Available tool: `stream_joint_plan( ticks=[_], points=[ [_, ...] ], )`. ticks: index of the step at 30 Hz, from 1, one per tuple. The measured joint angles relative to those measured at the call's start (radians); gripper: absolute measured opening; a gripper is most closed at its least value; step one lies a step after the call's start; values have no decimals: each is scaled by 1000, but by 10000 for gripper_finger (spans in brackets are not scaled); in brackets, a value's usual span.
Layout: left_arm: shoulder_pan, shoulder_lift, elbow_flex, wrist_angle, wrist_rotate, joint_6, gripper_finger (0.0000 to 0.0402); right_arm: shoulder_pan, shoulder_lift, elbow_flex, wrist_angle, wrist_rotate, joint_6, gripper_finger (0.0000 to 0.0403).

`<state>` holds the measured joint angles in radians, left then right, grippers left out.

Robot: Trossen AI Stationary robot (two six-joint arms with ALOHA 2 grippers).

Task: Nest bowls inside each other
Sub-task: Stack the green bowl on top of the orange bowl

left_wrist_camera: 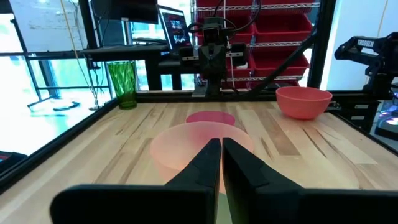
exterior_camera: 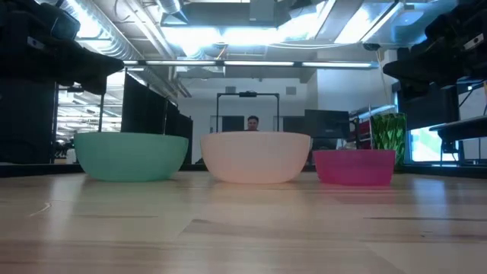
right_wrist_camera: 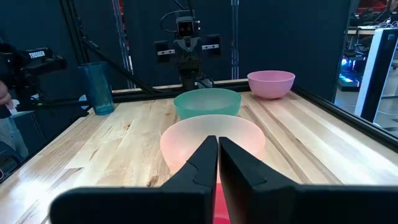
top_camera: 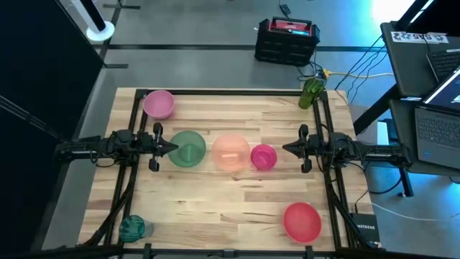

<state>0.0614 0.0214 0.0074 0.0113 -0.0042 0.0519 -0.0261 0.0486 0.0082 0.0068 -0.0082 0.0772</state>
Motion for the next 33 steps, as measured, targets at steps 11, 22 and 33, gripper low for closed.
stream_joint_plan(
  ticks=[11,22,33],
  points=[
    [3,0,-1,15,0,-97,0,0,0,0,1,1,0,0],
    [46,413,467,-413,-143,-155,64,0,0,0,24,47,-3,0],
    [148,1074,1120,-932,-206,-98,118,0,0,0,117,69,215,0]
  ],
)
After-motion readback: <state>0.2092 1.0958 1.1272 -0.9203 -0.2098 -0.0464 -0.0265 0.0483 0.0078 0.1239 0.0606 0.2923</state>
